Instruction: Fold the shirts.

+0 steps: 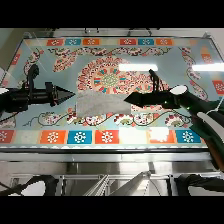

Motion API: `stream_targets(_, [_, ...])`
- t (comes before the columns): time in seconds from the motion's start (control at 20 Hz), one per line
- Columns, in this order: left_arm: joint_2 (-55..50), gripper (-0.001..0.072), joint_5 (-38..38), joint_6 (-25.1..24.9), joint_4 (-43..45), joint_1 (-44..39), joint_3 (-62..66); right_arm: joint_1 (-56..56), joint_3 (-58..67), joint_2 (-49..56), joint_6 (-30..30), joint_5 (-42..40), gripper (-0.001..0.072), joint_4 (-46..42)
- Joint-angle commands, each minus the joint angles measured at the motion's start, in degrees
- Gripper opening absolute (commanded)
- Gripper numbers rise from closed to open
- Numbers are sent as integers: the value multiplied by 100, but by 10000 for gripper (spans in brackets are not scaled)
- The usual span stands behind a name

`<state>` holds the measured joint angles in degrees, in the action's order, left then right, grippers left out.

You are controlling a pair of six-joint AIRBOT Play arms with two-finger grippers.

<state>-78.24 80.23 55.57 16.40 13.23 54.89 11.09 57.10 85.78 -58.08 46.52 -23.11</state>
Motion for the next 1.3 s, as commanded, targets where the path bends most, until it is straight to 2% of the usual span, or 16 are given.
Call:
stream_targets(0.0, [-538,18,422,-2,4,7,485,-564,520,570,-415,197,368,-136])
stream_targets(0.25, [-1117,17,531,-2,-2,7,820,-612,577,1521,-435,350,381,-109])
stream_targets(0.3, [-1180,18,535,-2,4,7,820,-551,579,1641,-435,356,481,-22])
stream_targets(0.4, [-1246,17,546,-2,7,7,809,-437,664,1821,-426,498,482,487])
stream_targets(0.65, [-1259,17,535,-4,2,7,809,13,1318,2256,-579,1189,476,549])
stream_targets(0.7, [-1259,17,538,-2,2,7,809,85,1453,2282,-535,1349,360,629])
stream_targets(0.75, [-1259,17,549,-2,2,7,811,114,1576,2264,-289,1517,76,699])
stream_targets(0.8, [-1259,17,601,-2,2,7,809,107,1720,2214,-275,1727,11,787])
stream_targets(0.95, [-1259,17,820,-2,2,7,809,-111,2020,1558,-282,2208,10,861])
stream_targets(1.05, [-1259,17,1001,0,-2,7,809,-610,2293,758,-509,2225,10,715])
stream_targets(1.1, [-1259,16,1071,0,0,7,809,-962,2505,402,-804,2201,11,428])
stream_targets(1.15, [-1257,16,1143,0,0,7,809,-1392,2774,63,-1375,2151,11,-81])
stream_targets(1.25, [-1257,17,1178,-2,0,7,809,-2334,3303,-439,-2857,2234,11,-1303])
